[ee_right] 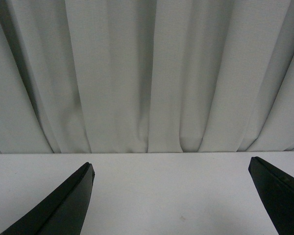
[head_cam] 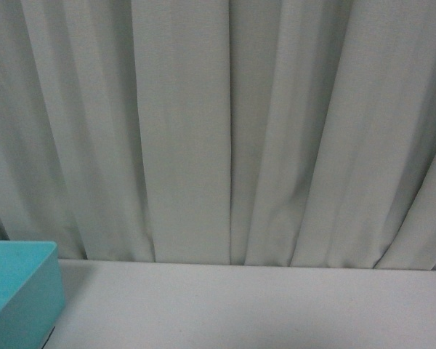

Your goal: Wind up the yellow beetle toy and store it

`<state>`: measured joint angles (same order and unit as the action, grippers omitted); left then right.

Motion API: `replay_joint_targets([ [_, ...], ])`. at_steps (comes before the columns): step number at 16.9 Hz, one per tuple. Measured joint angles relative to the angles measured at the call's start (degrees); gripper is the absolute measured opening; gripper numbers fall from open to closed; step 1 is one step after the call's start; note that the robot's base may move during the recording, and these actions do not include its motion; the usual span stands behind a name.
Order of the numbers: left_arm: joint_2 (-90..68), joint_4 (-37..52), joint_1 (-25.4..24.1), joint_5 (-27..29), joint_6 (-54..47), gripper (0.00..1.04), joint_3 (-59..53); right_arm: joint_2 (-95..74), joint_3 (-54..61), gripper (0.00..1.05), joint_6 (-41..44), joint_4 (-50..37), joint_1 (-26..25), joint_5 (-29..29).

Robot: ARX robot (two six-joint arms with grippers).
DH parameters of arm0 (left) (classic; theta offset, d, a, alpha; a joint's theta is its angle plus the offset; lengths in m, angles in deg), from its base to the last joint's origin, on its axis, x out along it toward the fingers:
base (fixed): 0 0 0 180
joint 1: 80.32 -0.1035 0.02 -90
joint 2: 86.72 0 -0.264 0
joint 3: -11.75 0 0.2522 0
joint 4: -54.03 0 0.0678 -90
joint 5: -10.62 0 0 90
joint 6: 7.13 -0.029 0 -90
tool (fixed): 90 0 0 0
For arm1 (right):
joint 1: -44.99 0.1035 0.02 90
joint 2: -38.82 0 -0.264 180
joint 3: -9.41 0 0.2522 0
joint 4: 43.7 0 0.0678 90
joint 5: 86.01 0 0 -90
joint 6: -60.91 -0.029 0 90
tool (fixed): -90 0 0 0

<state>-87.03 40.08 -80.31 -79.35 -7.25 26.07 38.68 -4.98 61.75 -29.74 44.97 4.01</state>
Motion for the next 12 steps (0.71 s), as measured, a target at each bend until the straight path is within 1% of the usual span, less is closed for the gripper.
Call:
replay_joint_targets([
  [6,0.0,0.0,0.0,0.0,0.0,0.98,0.0,0.0,0.0,0.98,0.0,0.0,0.0,0.0],
  [7,-3.4,-10.7,1.9,4.0,6.2,0.98,3.6,0.0,0.0,0.98,0.0,0.0,0.0,0.0],
  [8,-11.3,-18.7,4.4,8.8,14.8,0.98,8.3,0.0,0.0,0.98,0.0,0.0,0.0,0.0],
  [9,-13.7,-20.8,4.7,9.3,18.3,0.98,10.0,0.0,0.0,0.98,0.0,0.0,0.0,0.0],
  [11,-15.3,-22.2,4.5,9.7,20.9,0.98,11.3,0.0,0.0,0.98,0.0,0.0,0.0,0.0],
  [12,-17.6,-22.7,2.7,9.4,29.8,0.98,13.1,0.0,0.0,0.98,0.0,0.0,0.0,0.0],
])
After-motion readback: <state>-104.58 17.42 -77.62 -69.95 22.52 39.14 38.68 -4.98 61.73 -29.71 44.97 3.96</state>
